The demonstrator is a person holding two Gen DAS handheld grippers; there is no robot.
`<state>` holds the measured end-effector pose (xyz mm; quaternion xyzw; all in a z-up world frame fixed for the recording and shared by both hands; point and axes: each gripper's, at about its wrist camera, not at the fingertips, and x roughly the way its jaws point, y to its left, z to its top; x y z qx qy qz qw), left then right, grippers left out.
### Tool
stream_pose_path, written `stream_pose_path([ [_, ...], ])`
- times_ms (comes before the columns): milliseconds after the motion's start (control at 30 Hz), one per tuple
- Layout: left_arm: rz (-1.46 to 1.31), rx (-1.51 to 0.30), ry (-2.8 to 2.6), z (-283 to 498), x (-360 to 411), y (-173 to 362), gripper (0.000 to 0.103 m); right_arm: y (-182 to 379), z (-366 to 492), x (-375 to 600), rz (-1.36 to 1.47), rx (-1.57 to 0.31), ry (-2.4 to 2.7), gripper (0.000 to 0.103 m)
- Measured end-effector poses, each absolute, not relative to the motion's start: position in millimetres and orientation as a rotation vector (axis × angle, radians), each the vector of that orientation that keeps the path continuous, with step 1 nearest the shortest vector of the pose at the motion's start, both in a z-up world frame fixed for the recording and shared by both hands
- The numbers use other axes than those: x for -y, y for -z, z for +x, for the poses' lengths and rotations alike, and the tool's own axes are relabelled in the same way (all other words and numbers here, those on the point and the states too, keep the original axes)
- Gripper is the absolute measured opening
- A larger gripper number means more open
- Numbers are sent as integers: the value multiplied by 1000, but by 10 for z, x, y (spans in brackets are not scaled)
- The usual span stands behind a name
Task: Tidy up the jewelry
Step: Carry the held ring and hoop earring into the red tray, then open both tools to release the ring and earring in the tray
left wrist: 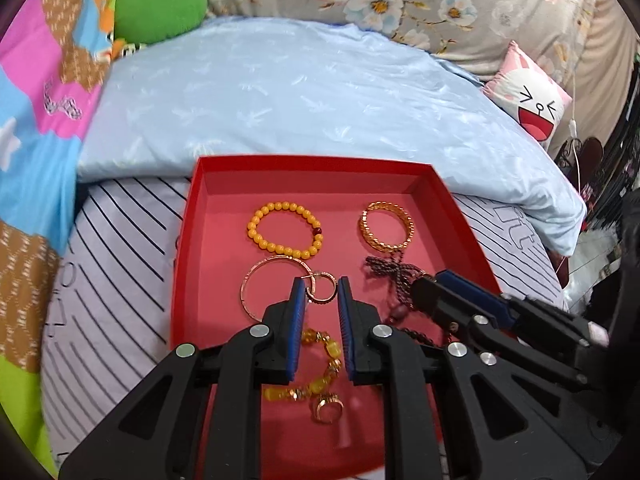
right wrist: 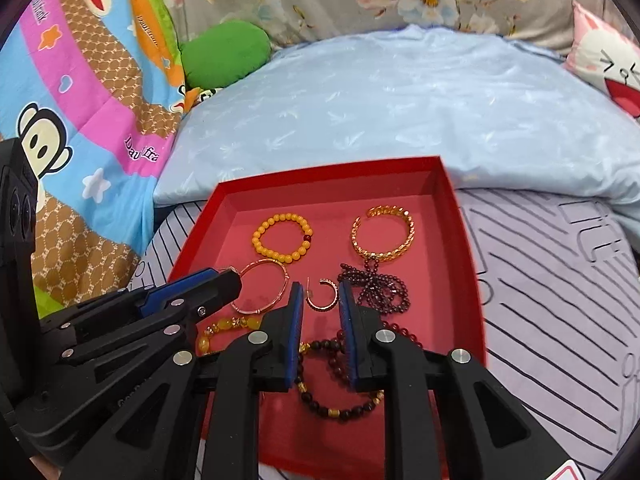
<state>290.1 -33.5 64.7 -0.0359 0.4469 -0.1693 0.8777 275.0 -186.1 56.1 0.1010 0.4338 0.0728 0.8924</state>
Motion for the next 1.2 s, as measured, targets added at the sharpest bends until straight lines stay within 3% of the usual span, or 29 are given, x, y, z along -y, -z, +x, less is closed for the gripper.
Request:
stream_pose_path([
  [567, -54, -949, 342, 3050, 371, -457, 16, -317, 2938, 1850, 204, -939, -139, 19],
  [633, -48, -952, 332, 3052, 391, -450, 20, -316, 2927, 1869, 201, -937, -128, 19],
  [767, -51, -948, 294, 3053, 372, -445, 37, -324, 2902, 1944, 219, -935, -116, 21],
  [1033, -40, -928, 299, 2976, 385, -524, 38, -418, 2802, 1959, 203, -913, -96, 23],
  [1200, -21, -905, 288, 2873, 398, -618, 38, -546, 2659, 1962, 158, -880, -50, 33],
])
